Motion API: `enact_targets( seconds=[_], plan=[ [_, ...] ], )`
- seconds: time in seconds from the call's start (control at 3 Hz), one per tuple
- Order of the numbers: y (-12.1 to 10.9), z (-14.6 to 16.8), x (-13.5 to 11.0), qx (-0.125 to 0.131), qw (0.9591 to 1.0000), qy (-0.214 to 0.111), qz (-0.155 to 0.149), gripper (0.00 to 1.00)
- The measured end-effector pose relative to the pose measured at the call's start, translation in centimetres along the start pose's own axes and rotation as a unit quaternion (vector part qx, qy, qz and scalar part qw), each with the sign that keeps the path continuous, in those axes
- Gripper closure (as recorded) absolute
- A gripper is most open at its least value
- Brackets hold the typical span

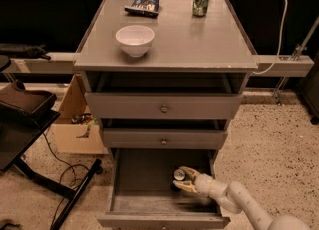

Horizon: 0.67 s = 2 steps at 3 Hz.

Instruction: Place pepsi can into bottom drawer

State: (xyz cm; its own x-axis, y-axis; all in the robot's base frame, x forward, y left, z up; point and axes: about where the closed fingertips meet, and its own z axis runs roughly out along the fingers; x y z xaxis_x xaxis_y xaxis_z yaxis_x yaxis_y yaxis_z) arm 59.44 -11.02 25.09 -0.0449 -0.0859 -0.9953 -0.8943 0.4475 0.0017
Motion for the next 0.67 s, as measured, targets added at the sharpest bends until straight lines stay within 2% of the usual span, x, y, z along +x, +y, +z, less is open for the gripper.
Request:
enact_targets(
  seconds=[0.33,0.67],
  plan=[
    [0.73,0.61,2.73,-0.002,1.0,0.0,0.006,1.0],
    [0.71,0.59,2.95,-0.001,1.0,0.0,0.007,0.81]
  ],
)
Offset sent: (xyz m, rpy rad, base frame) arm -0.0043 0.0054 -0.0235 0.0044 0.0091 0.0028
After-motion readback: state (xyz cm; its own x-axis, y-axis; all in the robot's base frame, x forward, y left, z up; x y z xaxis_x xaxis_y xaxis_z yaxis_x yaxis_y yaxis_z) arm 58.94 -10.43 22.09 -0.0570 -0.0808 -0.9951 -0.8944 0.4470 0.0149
